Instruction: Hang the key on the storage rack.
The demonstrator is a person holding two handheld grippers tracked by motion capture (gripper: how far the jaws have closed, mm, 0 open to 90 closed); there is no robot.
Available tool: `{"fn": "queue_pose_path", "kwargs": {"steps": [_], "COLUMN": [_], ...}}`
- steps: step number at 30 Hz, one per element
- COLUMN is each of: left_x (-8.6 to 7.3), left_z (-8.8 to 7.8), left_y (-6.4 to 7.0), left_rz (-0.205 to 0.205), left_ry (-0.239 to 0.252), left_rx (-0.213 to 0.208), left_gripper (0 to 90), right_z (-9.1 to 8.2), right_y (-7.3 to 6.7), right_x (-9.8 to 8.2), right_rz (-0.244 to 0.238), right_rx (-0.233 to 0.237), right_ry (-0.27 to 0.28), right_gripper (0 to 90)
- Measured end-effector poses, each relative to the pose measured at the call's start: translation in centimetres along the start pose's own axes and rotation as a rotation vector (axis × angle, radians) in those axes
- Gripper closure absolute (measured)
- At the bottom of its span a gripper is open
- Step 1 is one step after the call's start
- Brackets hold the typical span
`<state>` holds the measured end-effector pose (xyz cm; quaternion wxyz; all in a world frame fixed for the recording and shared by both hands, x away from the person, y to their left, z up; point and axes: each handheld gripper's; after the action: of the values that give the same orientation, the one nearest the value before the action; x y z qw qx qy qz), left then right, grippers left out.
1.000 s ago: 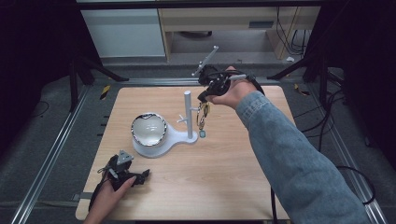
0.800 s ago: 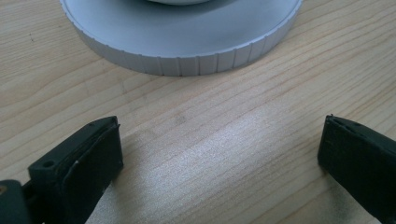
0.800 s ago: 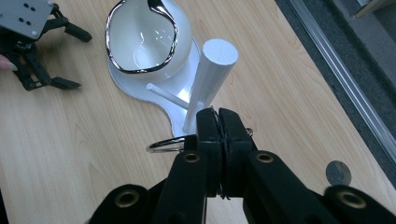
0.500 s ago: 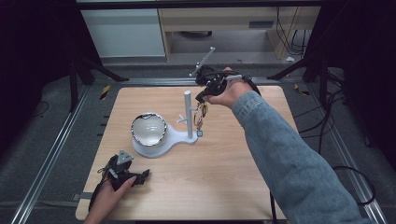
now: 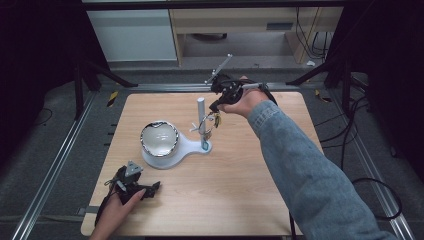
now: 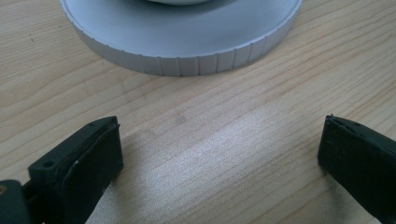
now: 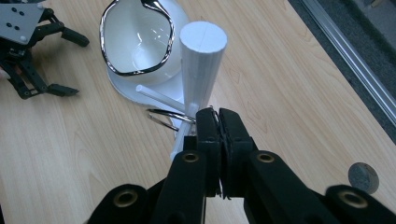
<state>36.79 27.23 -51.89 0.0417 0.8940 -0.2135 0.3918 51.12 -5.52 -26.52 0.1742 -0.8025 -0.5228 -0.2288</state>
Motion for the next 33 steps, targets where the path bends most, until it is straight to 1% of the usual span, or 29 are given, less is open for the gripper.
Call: {"fn": "queue_pose_path", "kwargs": {"steps": [8, 16, 18, 20, 22, 27, 31, 33], "left_x": [0.0, 0.0, 0.0, 0.0, 0.0, 0.0, 0.0, 0.0], "left_z": [0.0, 0.0, 0.0, 0.0, 0.0, 0.0, 0.0, 0.0], "left_y": [0.0, 0.0, 0.0, 0.0, 0.0, 0.0, 0.0, 0.0], "left_rz": [0.000, 0.000, -0.001, -0.001, -0.001, -0.001, -0.001, 0.000], "left_ry": [0.000, 0.000, 0.001, 0.001, 0.001, 0.001, 0.001, 0.001], "left_rx": [0.000, 0.000, 0.000, 0.000, 0.000, 0.000, 0.000, 0.001], "left_gripper": [0.0, 0.0, 0.0, 0.0, 0.0, 0.0, 0.0, 0.0], "right_z": [0.6, 1.1, 1.2, 1.3, 1.2, 0.9, 0.5, 0.3], "right_y": [0.5, 0.8, 0.9, 1.0, 1.1, 1.3, 1.5, 1.7], "right_x": [-0.3, -0.6, -0.8, -0.9, -1.0, -1.4, -1.6, -1.7], "right_rz": [0.019, 0.025, 0.027, 0.030, 0.035, 0.047, 0.064, 0.073], "right_rx": [0.001, 0.002, 0.001, -0.010, -0.024, -0.051, -0.084, -0.108], "right_ry": [0.000, -0.007, -0.009, -0.005, -0.004, 0.006, 0.023, 0.032], "right_gripper": [87.7, 87.4, 86.2, 79.4, 77.0, 65.8, 53.9, 43.7]}}
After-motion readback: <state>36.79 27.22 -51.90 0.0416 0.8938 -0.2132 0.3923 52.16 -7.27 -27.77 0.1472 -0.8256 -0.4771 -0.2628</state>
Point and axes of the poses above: each handheld gripper's, and its own axes: z roughly forward along the jaws, x roughly out of its top, y roughly to its right, and after that the axes turned 8 degrees about x, right-handed
